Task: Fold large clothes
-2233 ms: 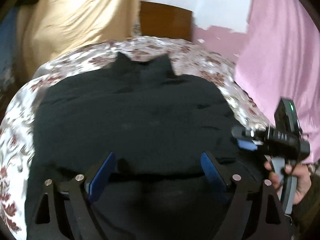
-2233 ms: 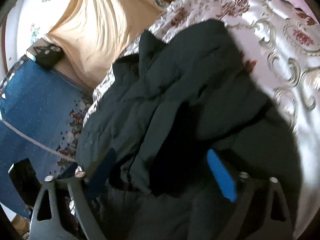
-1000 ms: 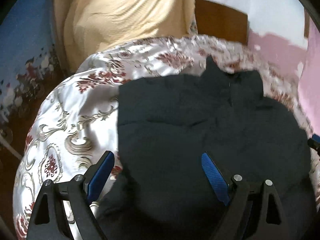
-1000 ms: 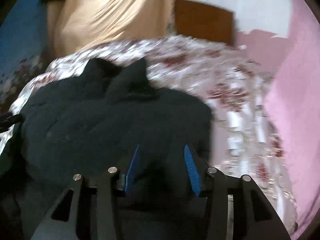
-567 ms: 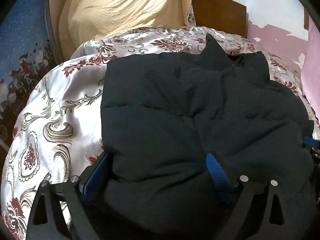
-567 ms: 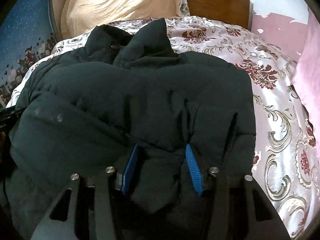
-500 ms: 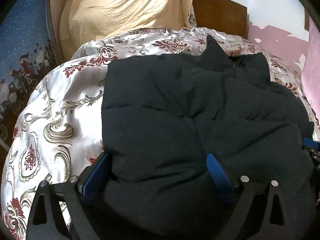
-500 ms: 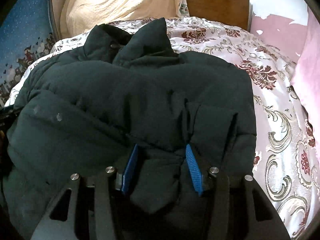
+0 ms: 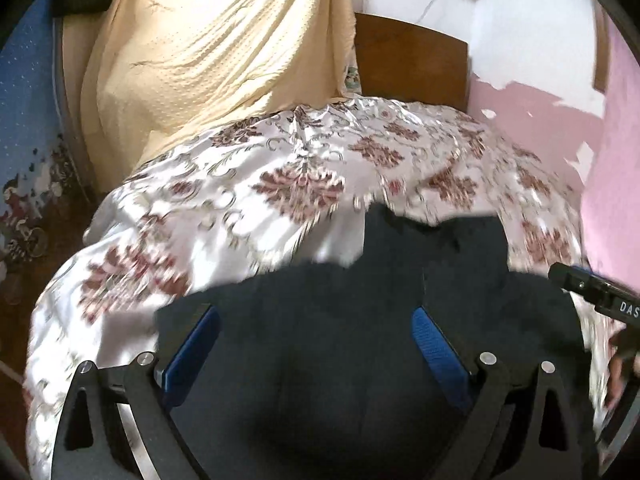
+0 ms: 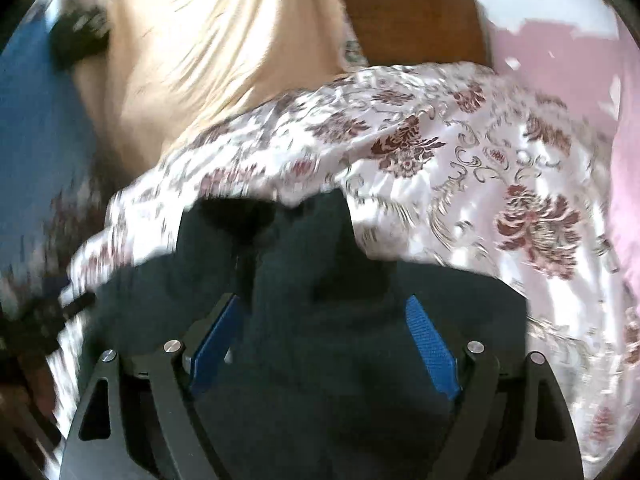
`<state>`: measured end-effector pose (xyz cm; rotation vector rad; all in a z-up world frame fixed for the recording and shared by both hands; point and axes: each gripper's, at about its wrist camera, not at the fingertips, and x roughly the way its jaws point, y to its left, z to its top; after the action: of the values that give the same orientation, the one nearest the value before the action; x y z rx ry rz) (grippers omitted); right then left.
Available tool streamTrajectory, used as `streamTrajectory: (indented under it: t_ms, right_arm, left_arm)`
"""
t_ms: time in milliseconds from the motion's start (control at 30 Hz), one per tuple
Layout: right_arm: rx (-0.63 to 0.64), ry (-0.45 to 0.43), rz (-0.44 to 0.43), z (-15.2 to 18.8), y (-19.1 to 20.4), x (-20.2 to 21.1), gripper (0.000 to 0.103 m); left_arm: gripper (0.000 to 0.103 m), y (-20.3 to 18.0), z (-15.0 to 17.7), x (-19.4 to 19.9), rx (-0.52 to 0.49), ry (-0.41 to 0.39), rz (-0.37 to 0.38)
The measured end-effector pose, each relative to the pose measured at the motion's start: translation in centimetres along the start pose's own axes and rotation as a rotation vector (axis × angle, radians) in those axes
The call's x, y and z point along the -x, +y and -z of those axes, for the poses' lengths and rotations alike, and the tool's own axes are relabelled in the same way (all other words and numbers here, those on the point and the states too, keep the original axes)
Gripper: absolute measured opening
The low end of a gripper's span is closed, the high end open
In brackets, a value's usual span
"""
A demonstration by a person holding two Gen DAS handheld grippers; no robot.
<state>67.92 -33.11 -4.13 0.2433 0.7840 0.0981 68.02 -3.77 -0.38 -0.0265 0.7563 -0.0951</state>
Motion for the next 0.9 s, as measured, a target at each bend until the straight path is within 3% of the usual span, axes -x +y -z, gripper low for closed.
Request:
streamTrajectory:
  t_ms: [133, 167, 267, 367, 400, 433, 500, 533, 700, 900]
  right_arm:
    - [-0.093, -0.020, 0.018, -2.1, 0.0, -4.1, 0.073]
    - [-0.109, -0.015, 0.018, -2.2, 0.0, -5.1, 0.067]
    - [-0.131, 0.003, 0.004, -2.0, 0.3, -7.7, 0.062]
    - [-0.121, 0.005, 0.028, -1.4, 0.7, -9.5, 0.047]
    - [-0.125, 0.004, 0.035, -1.2, 0.6, -9.7, 0.038]
    - [-0.142, -0.003, 0.036, -0.9, 0.4, -10.0, 0.033]
    - [-0.166, -0.011, 0.022, -0.8, -0.2, -9.9, 0.021]
    - [-0.166, -0.019, 0.014, -0.7, -0.3, -9.6, 0.020]
    - [-0.159, -0.069, -0.046, 0.2, -0.5, -5.4, 0.015]
    - [-0.124, -0.135, -0.113, 2.3, -0.7, 2.9, 0.013]
  left_arm:
    - [0.097, -0.7, -2.5, -4.2, 0.070, 0.003, 0.031]
    - [0.097, -0.9, -2.7, -4.9, 0.085, 0.012, 0.044]
    - [0.097, -1.8, -2.5, -7.2, 0.128, 0.027, 0.076]
    - [0.086, -2.8, -2.3, -8.7, 0.118, 0.035, 0.076]
    - [0.069, -3.0, -2.2, -9.3, 0.119, 0.047, 0.071]
    - [0.044, -3.0, -2.1, -9.9, 0.127, 0.064, 0.081]
    - [0.018, -2.3, -1.7, -10.7, 0.180, 0.088, 0.149]
    - [0.012, -1.9, -1.4, -10.4, 0.220, 0.076, 0.178]
    - [0.009, -0.9, -0.9, -6.4, 0.253, 0.016, 0.228]
    - [0.008, 0.6, 1.5, 2.7, 0.255, -0.083, 0.281]
